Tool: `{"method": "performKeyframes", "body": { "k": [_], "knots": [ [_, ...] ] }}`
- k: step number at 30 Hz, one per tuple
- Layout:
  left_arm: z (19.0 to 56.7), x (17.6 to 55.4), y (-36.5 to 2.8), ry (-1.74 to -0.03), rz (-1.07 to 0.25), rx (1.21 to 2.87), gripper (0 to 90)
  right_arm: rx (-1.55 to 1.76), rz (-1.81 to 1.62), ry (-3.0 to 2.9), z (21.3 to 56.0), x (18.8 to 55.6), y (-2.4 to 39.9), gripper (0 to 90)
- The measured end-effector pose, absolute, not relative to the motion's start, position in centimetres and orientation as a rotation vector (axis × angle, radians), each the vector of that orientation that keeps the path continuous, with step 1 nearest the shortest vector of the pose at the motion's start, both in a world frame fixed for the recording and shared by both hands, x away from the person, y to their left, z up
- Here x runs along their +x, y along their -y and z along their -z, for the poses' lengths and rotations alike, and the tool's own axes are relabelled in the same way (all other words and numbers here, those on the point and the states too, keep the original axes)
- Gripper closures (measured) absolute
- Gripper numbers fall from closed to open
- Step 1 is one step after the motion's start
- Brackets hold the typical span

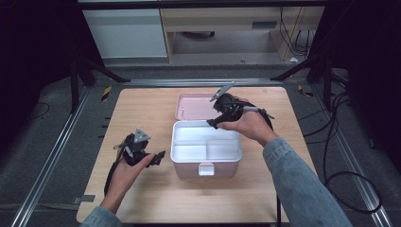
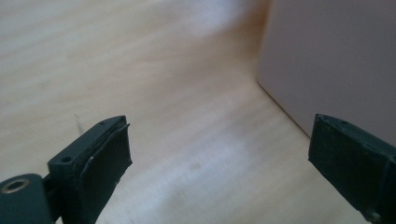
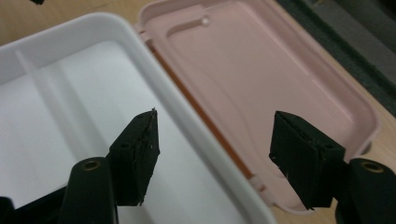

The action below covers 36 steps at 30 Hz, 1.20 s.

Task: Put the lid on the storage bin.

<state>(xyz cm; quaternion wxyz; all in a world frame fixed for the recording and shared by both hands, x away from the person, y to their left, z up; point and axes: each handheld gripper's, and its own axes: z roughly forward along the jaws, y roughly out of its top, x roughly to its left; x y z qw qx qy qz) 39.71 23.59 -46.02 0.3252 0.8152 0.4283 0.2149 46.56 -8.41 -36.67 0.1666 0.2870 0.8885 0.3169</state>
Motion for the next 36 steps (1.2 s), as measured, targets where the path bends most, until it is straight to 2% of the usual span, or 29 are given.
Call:
{"method": "performKeyframes", "body": {
  "k": [5,9,11,14,17,22,23,25,27,36],
  "knots": [
    [43.3,43.4,-22.5,-1.146,-0.578,2.157,6.1,0.939,-0.892,-2.412,36.3,47.9,10.2,39.2],
    [41.6,46.3,-21.4,-1.179,-0.587,2.132,9.9,1.049,-0.917,-2.344,36.1,49.1,11.3,46.0],
    [41.1,47.6,-20.8,-1.19,-0.596,2.127,11.3,1.103,-0.938,-2.308,36.3,50.2,12.0,53.3],
    [40.6,49.5,-19.9,-1.204,-0.584,2.107,14.0,1.15,-0.946,-2.295,36.6,50.9,12.4,55.4],
    [40.3,51.4,-18.8,-1.214,-0.594,2.086,18.9,1.205,-0.943,-2.261,37.4,52.2,12.9,61.8],
    [40.3,52.8,-18.3,-1.234,-0.587,2.035,25.9,1.252,-0.948,-2.231,38.3,53.4,13.2,60.7],
    [40.4,53.3,-18.0,-1.244,-0.586,2.012,31.4,1.278,-0.952,-2.221,38.8,53.9,13.3,60.1],
    [40.5,53.6,-17.8,-1.247,-0.588,2.013,33.6,1.295,-0.951,-2.207,39.0,54.1,13.3,59.4],
    [40.7,54.0,-17.5,-1.261,-0.595,2.002,40.1,1.338,-0.959,-2.182,39.8,54.8,13.4,59.3],
    [41.9,55.3,-16.9,-1.292,-0.575,2.003,48.1,1.396,-0.942,-2.181,41.3,55.3,13.5,60.3]
  ]
}}
